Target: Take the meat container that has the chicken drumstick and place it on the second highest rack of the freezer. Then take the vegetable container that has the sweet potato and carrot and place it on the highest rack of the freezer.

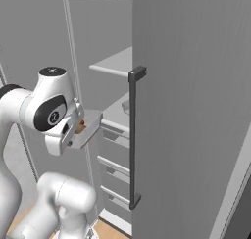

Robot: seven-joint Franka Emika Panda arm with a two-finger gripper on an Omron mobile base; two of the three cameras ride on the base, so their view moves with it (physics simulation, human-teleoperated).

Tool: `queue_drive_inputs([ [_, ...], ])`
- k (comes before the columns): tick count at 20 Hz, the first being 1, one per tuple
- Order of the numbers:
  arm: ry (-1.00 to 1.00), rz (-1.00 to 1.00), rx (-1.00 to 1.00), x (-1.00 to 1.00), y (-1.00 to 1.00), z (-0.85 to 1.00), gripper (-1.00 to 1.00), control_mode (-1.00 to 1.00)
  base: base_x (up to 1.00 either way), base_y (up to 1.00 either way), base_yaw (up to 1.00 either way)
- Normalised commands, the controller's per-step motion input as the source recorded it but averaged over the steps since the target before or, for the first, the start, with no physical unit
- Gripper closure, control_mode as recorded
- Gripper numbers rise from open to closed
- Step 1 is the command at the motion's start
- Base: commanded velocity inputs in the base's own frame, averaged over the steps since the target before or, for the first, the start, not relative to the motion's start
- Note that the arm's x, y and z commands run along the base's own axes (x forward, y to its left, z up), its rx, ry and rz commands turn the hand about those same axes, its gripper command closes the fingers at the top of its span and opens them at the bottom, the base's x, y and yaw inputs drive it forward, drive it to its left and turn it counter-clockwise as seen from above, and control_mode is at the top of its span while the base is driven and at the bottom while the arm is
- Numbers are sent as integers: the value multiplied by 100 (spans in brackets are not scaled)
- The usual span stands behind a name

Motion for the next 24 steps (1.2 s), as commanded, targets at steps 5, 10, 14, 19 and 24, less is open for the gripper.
queue_drive_inputs([
  [5, -17, -2, 0, -25, 0, 42, 100, -100, 0, 0, 0],
  [10, -21, -3, 0, -23, 0, 59, 100, -100, 0, 0, 0],
  [14, -19, -5, 0, -10, -4, 66, 100, -100, 0, 0, 0],
  [19, -8, -10, 0, 0, -10, 70, 100, -100, 0, 0, 0],
  [24, -6, -9, 0, 0, -13, 59, 100, -100, 0, 0, 0],
])
